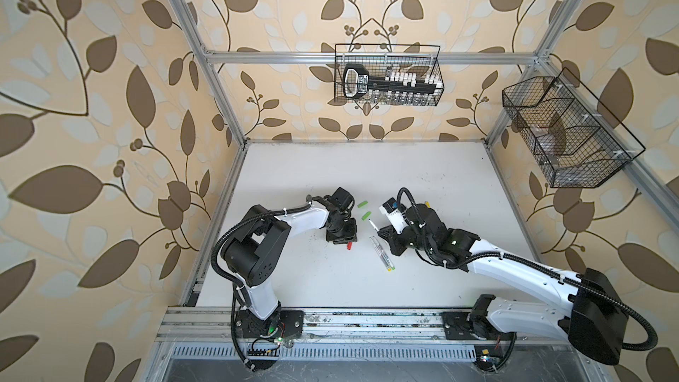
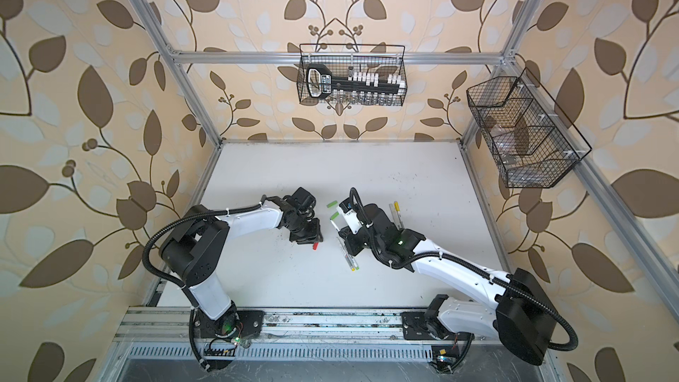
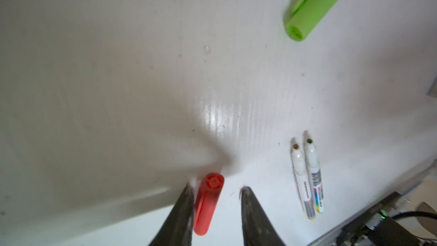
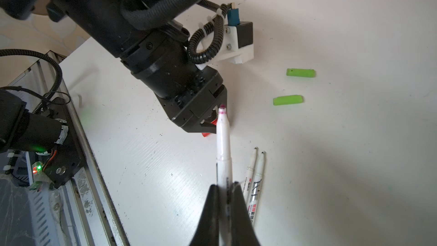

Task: Insert pens into pen caps
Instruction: Pick up the pen cap from the center of the table.

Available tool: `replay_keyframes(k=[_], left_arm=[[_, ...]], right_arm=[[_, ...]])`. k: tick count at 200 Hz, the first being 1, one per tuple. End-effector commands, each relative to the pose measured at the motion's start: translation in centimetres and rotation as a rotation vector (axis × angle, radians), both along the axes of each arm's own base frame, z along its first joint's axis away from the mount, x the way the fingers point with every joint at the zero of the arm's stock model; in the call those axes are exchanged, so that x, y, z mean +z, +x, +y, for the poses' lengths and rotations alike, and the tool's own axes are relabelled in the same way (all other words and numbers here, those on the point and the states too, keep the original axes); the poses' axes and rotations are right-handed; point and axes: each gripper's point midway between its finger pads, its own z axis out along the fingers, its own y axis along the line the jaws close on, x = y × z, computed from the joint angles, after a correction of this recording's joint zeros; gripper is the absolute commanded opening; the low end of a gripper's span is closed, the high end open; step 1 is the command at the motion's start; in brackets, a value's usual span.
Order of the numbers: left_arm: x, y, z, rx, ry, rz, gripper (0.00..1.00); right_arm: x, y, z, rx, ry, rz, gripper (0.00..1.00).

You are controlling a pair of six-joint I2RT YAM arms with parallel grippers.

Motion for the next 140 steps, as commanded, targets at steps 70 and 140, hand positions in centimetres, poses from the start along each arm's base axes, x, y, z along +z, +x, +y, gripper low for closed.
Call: replay_keyframes(k=[70,140], left_arm=[[-4.9,-3.5,5.1,-0.126,0.477,0.094,0.15],[-4.7,-3.1,3.0,-0.048,0.261,0.085,0.03]], right_arm=[[-0.4,-0.2,-1.5,-0.023,-0.011,0.0,0.05],[-1.2,-0.5,-1.8,-0.018,-0.026,0.025,0.05]])
